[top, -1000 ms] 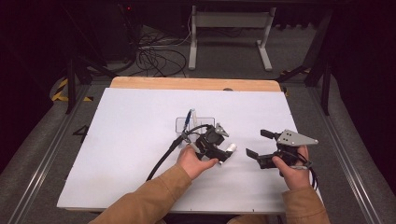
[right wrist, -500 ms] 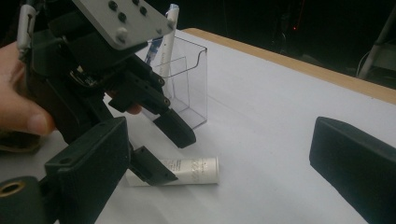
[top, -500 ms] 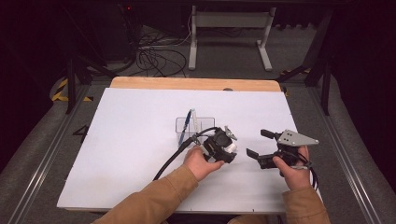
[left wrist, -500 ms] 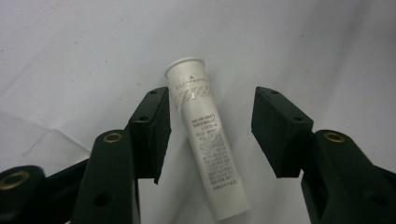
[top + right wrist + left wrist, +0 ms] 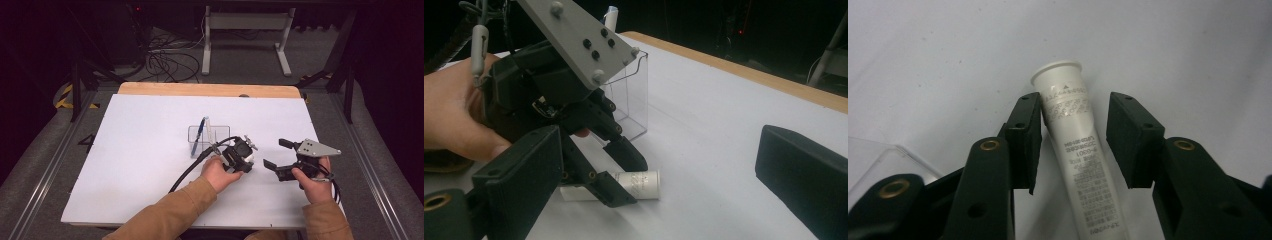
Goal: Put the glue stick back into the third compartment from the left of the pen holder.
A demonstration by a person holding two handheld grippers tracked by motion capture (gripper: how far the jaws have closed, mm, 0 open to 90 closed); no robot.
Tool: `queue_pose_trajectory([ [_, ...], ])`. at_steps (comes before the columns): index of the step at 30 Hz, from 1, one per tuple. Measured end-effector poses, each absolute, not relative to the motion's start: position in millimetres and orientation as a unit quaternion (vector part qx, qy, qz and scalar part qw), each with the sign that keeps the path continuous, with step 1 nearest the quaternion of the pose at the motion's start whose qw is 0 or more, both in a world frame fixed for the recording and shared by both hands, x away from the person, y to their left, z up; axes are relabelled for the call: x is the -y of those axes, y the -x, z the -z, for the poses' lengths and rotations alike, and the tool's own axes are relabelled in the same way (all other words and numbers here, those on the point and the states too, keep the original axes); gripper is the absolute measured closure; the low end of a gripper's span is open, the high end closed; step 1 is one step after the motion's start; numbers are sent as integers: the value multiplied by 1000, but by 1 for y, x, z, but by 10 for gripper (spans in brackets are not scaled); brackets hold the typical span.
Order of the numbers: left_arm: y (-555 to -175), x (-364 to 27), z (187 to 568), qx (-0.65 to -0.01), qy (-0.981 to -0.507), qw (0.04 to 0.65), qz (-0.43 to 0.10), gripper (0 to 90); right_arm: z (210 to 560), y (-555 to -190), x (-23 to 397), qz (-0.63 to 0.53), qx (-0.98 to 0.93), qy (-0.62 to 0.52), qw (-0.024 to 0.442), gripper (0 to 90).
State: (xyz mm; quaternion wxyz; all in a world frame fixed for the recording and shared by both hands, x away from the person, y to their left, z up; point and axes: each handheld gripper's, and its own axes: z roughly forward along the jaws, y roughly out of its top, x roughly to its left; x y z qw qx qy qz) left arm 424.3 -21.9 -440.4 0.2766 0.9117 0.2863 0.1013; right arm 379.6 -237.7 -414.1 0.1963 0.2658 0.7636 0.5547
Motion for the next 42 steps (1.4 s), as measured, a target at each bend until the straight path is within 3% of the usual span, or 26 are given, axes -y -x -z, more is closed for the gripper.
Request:
queue_pose_trajectory([
  [8, -427, 23, 444, -297, -911, 271, -95, 614, 414, -380, 237, -554, -765, -264, 197, 57],
  [11, -429, 23, 444, -299, -910, 271, -92, 662, 415, -380, 237, -553, -766, -263, 196, 57],
  [28, -432, 20, 440, -307, -907, 281, -66, 667, 415, -380, 236, -551, -768, -261, 196, 57],
  [42, -418, 6, 411, -281, -900, 320, -93, 669, 415, -380, 237, -552, -767, -262, 197, 57],
])
